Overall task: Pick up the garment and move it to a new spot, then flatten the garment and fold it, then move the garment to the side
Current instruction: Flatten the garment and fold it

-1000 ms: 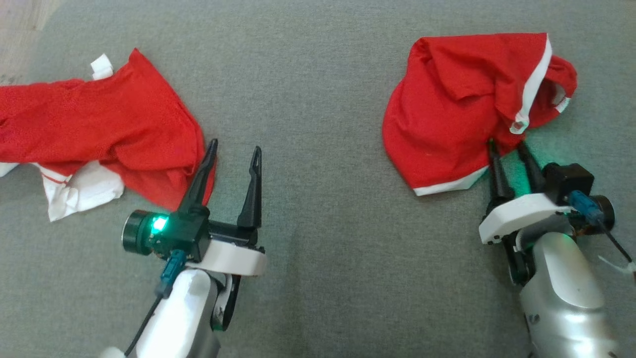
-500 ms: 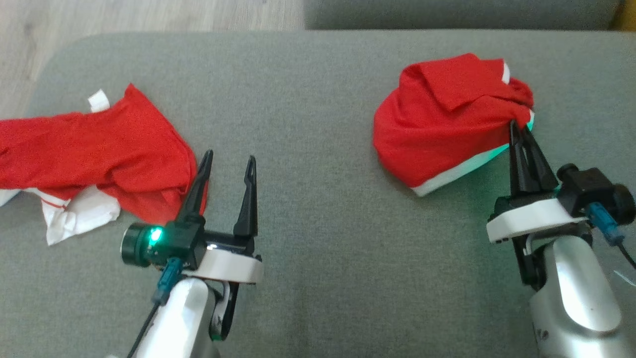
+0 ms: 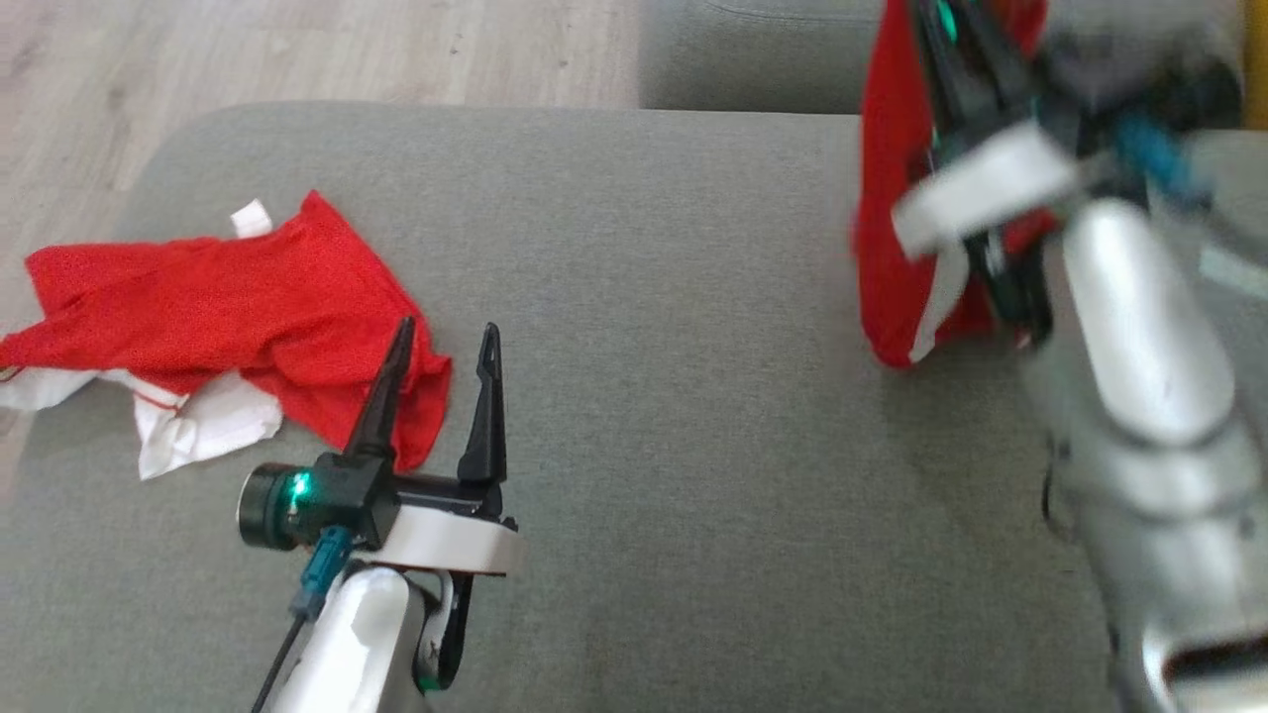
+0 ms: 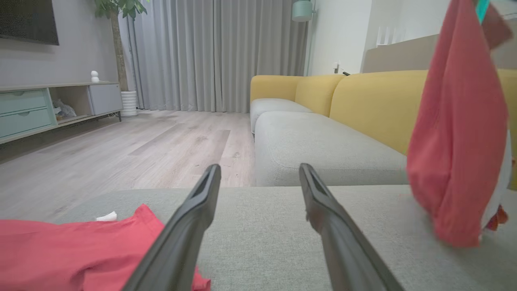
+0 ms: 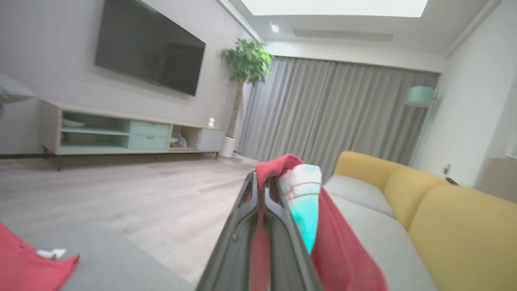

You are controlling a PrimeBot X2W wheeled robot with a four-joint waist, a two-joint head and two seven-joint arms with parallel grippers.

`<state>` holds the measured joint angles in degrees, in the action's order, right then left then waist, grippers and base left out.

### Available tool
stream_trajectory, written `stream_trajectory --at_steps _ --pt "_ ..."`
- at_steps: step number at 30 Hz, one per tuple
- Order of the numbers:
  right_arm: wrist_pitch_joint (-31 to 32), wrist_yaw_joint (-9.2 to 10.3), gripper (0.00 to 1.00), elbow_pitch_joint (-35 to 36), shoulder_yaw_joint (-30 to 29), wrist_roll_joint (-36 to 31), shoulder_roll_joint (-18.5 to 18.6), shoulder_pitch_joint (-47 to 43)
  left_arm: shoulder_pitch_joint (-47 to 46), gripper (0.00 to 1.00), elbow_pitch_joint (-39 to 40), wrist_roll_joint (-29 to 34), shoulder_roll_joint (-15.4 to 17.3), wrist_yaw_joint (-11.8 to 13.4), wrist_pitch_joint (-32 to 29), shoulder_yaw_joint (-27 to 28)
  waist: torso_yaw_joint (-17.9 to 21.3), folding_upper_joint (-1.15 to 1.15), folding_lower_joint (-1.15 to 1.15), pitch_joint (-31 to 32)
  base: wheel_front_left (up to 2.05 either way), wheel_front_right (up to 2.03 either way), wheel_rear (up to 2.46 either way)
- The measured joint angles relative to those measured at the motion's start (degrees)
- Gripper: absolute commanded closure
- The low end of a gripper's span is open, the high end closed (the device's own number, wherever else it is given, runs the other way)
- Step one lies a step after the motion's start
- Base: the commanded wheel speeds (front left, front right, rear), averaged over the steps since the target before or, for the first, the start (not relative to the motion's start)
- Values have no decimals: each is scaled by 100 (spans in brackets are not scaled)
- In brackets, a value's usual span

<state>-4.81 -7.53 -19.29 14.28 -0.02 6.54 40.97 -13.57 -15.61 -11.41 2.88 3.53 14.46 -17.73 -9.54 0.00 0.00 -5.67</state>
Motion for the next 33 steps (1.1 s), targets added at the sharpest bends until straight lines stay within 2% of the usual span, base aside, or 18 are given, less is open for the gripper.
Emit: stream_trajectory --at_steps 3,6,10,11,14,17,21,26,27,28,33 --pt "76 0 100 -336 104 323 -2 920 24 0 11 -91 -1 8 0 7 -88 0 0 40 0 0 0" --pt "33 0 100 -631 -277 365 71 1559 149 0 60 -129 -1 60 0 8 -114 0 0 86 0 0 0" --pt "-132 0 100 -844 -1065 114 278 1673 241 0 71 -115 -2 83 0 90 -16 0 0 101 0 0 0" --pt "-132 0 100 -844 -1065 114 278 1673 241 0 71 -115 -2 83 0 90 -16 0 0 101 0 0 0" --pt "-126 0 100 -904 -1595 69 267 1150 237 0 124 -49 -2 79 0 166 126 0 0 82 0 0 0" --pt "-105 0 100 -927 -2092 38 67 164 225 0 122 65 -3 42 0 187 281 0 0 22 0 0 0" --pt "-20 0 100 -1139 -2710 -326 -118 -1144 191 0 113 142 -5 -12 0 182 448 0 0 -94 0 0 0" --pt "-60 0 100 -1428 -3212 -875 -246 -1677 51 0 80 165 -10 -64 0 174 581 0 0 -215 0 0 0" --pt "-88 0 28 -1466 -3315 -998 -264 -1667 30 0 67 190 -10 -101 0 169 595 0 0 -228 0 0 0" --pt "-130 0 0 -1518 -3444 -1104 -277 -1652 20 0 51 191 -11 -111 0 162 605 0 0 -236 0 0 0" --pt "-415 0 0 -1679 -3667 -1560 -325 -1593 11 0 -4 191 -11 -111 0 144 642 0 0 -222 0 0 0"
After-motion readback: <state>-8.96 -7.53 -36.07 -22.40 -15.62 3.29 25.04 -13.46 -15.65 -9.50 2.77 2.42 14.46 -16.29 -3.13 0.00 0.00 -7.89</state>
